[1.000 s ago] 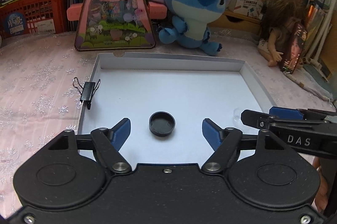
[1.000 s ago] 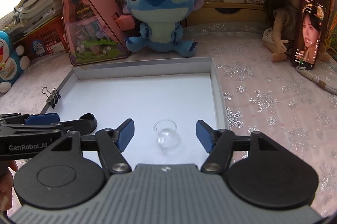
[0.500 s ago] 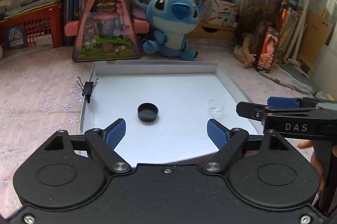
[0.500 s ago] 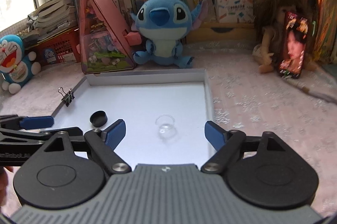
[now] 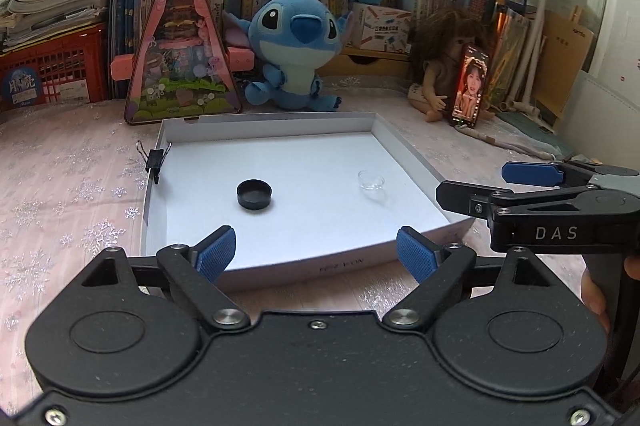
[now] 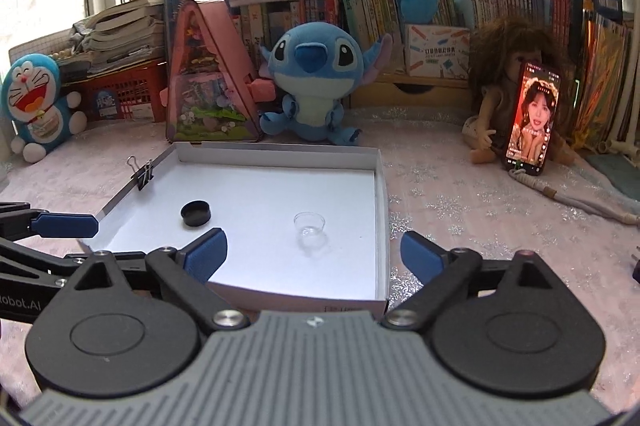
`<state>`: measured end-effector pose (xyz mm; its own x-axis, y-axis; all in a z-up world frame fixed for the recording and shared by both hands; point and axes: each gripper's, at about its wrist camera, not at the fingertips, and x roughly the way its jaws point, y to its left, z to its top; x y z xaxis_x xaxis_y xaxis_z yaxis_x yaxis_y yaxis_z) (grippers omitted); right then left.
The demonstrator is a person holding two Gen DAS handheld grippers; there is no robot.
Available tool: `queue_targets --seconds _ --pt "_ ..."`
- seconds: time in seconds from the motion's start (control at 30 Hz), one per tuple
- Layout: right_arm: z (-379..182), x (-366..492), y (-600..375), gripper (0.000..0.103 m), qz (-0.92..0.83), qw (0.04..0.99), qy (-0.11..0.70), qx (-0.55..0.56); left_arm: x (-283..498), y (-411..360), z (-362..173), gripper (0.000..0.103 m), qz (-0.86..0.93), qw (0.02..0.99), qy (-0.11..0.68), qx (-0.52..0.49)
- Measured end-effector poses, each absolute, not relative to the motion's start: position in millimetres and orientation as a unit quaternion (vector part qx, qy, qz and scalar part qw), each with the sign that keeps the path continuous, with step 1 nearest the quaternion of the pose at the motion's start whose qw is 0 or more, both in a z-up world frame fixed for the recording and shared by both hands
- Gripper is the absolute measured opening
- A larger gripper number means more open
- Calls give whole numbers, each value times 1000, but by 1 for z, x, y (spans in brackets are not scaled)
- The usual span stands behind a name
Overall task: Organize rigid objects
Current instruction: 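Withdraw both open grippers from the tray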
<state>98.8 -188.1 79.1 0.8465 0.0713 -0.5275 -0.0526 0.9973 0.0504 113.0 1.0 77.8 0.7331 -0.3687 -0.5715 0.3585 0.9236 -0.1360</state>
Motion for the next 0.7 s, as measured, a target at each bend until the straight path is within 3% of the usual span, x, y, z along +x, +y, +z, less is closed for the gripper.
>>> queue_targets --seconds 0.7 --pt "59 40 -185 103 25 971 237 15 53 17 50 89 -180 949 259 13"
